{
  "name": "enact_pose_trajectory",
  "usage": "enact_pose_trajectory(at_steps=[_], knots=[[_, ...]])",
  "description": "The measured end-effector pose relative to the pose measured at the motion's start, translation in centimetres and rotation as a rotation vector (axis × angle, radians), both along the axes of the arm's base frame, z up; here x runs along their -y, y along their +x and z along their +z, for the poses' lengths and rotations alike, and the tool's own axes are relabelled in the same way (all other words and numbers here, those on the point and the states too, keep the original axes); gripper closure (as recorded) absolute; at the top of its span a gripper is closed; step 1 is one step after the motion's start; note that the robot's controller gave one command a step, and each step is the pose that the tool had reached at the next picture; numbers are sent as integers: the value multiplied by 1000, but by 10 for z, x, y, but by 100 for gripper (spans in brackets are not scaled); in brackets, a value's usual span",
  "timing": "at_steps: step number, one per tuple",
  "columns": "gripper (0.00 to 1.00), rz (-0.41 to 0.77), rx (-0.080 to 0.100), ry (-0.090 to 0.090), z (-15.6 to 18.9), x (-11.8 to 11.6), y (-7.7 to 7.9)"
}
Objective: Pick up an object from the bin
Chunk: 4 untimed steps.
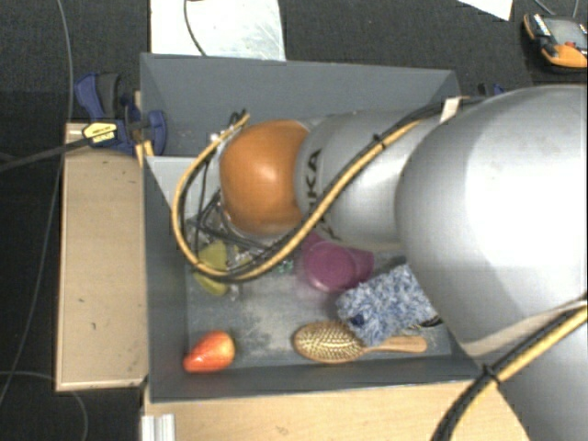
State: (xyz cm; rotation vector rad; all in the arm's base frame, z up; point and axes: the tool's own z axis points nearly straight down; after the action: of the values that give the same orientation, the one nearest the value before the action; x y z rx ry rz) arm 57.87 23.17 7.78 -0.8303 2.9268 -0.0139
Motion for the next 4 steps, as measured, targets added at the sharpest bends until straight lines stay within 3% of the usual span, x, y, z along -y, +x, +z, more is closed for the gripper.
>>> enact_pose_trajectory(at_steps=[2,3,4], knots=[[0,1,-1,0,-7,0,-3],[0,87,1,-5,-7,7,-3],[100,514,8,-46,-7,23,-14]])
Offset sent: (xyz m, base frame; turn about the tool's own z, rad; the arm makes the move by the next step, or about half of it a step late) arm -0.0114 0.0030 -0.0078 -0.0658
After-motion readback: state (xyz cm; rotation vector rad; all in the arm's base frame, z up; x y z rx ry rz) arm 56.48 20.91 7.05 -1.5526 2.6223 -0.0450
